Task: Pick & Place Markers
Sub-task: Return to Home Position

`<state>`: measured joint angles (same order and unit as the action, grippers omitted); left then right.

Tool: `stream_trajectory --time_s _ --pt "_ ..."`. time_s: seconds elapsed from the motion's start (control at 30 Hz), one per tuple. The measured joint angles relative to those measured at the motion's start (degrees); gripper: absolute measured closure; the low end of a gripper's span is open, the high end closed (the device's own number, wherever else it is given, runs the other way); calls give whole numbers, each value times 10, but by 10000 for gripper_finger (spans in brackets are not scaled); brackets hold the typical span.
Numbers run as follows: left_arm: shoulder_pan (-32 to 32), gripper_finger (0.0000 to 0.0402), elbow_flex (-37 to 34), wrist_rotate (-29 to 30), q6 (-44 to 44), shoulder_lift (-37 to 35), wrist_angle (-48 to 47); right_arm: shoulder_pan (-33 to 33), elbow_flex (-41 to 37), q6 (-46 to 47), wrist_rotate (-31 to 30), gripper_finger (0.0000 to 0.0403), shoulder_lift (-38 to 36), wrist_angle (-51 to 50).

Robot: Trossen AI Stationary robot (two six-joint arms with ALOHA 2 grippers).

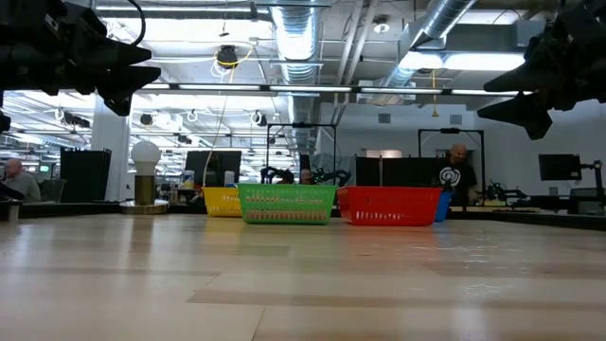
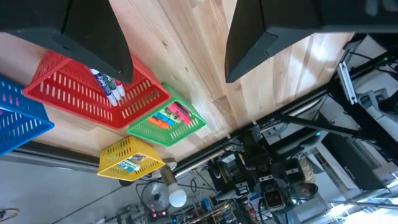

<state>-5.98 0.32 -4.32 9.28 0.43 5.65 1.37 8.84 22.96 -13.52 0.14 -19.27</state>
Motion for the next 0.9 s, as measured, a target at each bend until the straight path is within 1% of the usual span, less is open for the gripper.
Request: stream_trajectory --time_s 0.2,0.4,0.9 --pt "0 234 0 0 0 0 0 0 0 0 0 159 0 0" --pt "21 234 0 0 0 0 3 0 0 0 0 159 0 0" --pt "21 234 0 0 0 1 9 0 0 0 0 159 0 0"
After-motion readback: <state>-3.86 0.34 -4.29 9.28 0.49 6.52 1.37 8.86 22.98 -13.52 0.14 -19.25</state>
